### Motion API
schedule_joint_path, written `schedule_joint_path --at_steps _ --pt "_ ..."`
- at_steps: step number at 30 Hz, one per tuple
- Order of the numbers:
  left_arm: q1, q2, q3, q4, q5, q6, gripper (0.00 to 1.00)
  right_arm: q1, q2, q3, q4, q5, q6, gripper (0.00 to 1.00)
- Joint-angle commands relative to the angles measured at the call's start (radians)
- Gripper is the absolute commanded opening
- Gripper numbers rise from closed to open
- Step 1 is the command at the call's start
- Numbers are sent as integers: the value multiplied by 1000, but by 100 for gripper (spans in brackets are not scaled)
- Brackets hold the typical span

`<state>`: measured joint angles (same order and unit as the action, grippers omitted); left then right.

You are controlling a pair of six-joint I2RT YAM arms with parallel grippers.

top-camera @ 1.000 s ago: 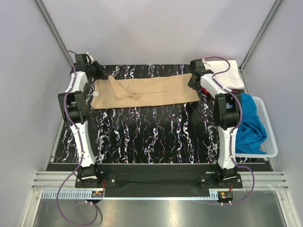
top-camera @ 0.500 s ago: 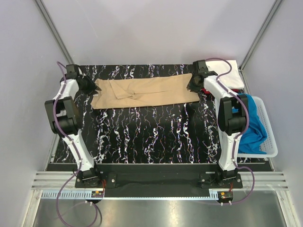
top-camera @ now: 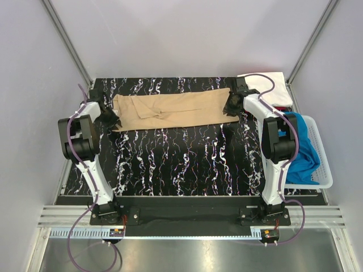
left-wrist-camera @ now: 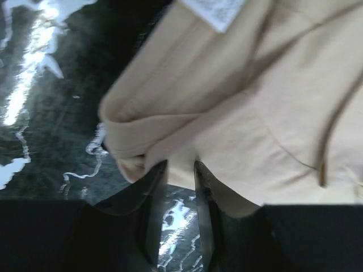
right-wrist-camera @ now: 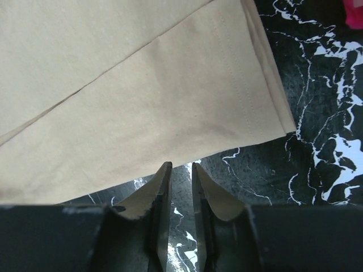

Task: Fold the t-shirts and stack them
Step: Fold the tshirt

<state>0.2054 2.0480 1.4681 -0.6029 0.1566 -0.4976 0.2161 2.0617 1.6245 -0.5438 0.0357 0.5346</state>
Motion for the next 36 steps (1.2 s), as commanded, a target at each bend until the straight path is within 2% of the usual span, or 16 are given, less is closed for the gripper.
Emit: schedule_joint_path --at_steps 1,3,8,15,20,25,30,36 --pt "14 15 17 -40 -150 33 32 9 -11 0 25 62 -48 27" --pt "20 24 29 -52 -152 47 32 9 11 8 33 124 -56 25" --pt "29 43 38 -80 -242 71 32 9 74 6 39 154 -62 24" --pt "31 12 38 -100 -249 57 33 60 20 -115 39 196 -45 22" --pt "26 -101 84 -95 -175 51 40 71 -49 -195 41 197 -22 22" --pt "-23 -124 123 -51 96 36 45 71 -130 -209 36 201 -10 23" --pt "-86 -85 126 -26 101 16 45 69 -163 -196 30 179 -12 23" --pt "-101 -31 118 15 123 -22 45 69 -198 -209 30 181 -18 24"
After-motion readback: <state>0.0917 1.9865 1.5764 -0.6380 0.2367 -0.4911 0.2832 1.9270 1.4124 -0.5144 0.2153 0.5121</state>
